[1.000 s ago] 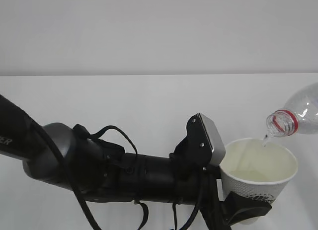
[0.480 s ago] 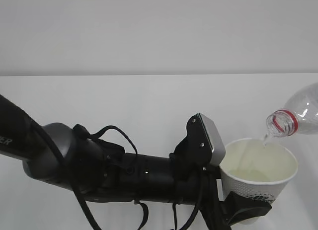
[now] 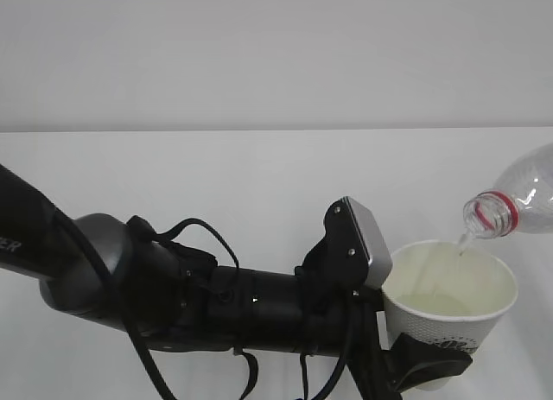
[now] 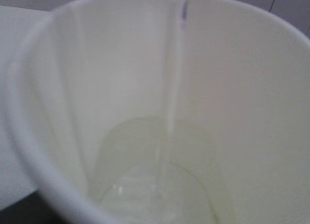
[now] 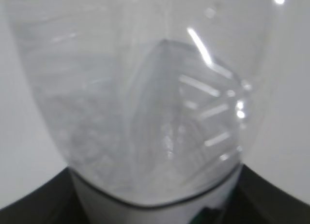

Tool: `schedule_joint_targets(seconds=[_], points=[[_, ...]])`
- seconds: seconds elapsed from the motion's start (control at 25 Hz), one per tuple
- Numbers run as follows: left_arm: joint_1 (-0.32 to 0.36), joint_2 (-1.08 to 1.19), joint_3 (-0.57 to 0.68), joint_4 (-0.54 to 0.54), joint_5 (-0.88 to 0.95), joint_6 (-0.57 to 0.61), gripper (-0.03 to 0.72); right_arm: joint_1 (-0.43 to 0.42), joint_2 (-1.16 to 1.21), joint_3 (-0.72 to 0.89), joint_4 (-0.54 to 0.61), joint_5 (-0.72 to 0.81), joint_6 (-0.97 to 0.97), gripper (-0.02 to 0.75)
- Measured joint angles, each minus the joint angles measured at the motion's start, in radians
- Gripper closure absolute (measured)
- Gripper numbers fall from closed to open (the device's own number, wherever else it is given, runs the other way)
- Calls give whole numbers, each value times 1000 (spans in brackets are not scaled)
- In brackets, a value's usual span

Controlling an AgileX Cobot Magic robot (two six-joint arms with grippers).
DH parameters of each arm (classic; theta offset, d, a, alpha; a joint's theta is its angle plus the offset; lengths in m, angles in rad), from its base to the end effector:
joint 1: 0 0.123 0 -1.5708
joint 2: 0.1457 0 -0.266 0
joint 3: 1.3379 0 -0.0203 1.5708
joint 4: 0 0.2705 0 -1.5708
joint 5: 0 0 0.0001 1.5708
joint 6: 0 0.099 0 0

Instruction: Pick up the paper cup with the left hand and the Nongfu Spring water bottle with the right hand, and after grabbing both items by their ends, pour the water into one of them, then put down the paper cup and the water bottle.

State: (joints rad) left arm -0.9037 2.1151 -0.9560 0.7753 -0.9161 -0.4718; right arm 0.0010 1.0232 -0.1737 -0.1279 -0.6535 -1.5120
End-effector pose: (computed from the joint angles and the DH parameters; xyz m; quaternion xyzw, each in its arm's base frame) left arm 0.2010 -0.3440 0.0741 0.5120 0.6080 -0.4425 0.4152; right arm 0.2037 0.0079 0.1845 -0.5563 0.4966 -0.4604 0.4816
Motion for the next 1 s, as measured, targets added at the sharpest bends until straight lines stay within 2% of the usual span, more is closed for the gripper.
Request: schedule_joint_targets(seconds=[1.0], points=[[0, 0, 0, 0, 2, 0, 187, 0, -1, 0, 14, -6, -10, 276]])
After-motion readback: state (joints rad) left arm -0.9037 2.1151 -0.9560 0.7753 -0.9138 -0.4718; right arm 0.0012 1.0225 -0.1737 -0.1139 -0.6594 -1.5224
